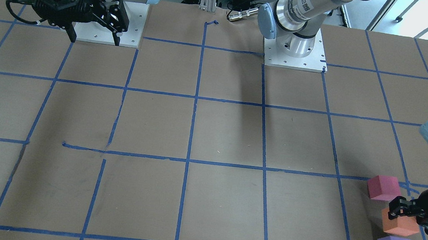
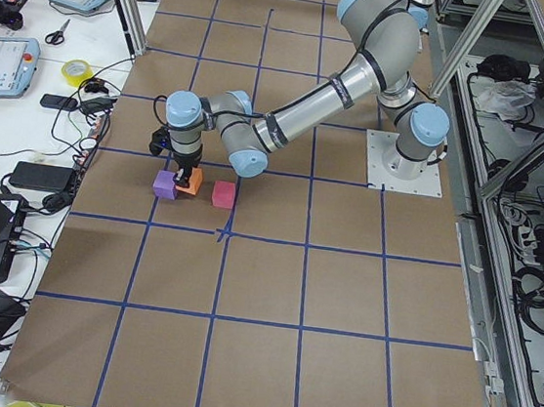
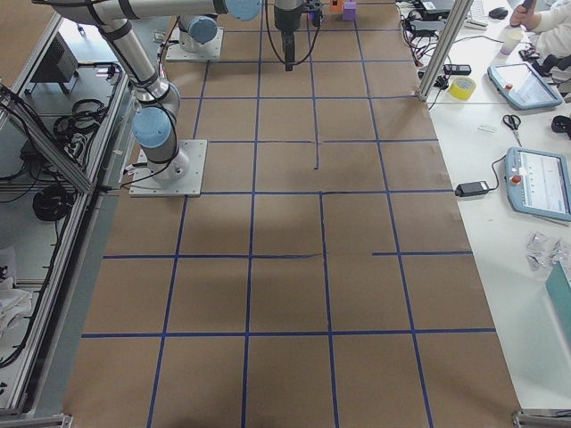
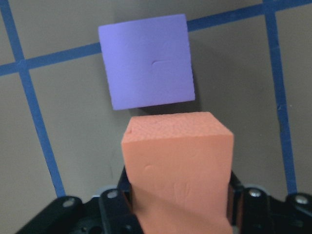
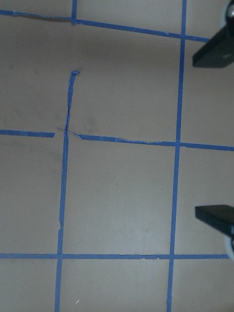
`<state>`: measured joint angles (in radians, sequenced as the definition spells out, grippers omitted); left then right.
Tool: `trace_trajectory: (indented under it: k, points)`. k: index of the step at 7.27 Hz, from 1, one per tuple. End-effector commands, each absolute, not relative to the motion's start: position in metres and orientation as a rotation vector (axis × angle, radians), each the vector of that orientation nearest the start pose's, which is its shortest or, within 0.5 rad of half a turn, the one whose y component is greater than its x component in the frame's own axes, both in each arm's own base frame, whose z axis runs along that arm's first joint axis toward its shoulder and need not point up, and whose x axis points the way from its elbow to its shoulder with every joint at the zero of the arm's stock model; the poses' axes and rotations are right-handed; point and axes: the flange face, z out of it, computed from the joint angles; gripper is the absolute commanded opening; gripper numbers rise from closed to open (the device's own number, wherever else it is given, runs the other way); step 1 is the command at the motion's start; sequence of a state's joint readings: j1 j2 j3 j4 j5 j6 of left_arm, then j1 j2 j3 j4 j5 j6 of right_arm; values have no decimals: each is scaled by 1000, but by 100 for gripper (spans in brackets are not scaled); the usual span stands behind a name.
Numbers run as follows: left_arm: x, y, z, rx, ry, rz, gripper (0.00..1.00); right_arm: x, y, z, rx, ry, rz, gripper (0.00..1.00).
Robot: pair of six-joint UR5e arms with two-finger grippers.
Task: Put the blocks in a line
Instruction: 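Lower the orange cube between the purple and pink cubes with the left gripper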
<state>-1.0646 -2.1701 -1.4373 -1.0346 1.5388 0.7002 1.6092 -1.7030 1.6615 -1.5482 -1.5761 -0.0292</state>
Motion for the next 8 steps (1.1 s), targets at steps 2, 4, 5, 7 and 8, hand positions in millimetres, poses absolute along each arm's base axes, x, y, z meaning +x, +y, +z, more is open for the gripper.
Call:
trace_trajectory:
  k: [2, 4, 5, 7, 8]
  points:
    - [222, -677, 232, 240, 3129, -100, 0, 149, -432, 502, -106, 3146, -27, 100]
    - [236, -682, 218, 217, 3112, -130, 0, 149, -432, 501, -106, 3147, -24, 100]
    - [237, -683, 214, 217, 3112, -127, 0, 149, -432, 501, -106, 3147, -22, 100]
    - [232, -680, 208, 202, 3132, -120, 0, 149, -432, 501, -104, 3147, -24, 100]
    - [233, -679, 205, 197, 3136, -116, 0, 149, -432, 501, -108, 3146, -27, 100]
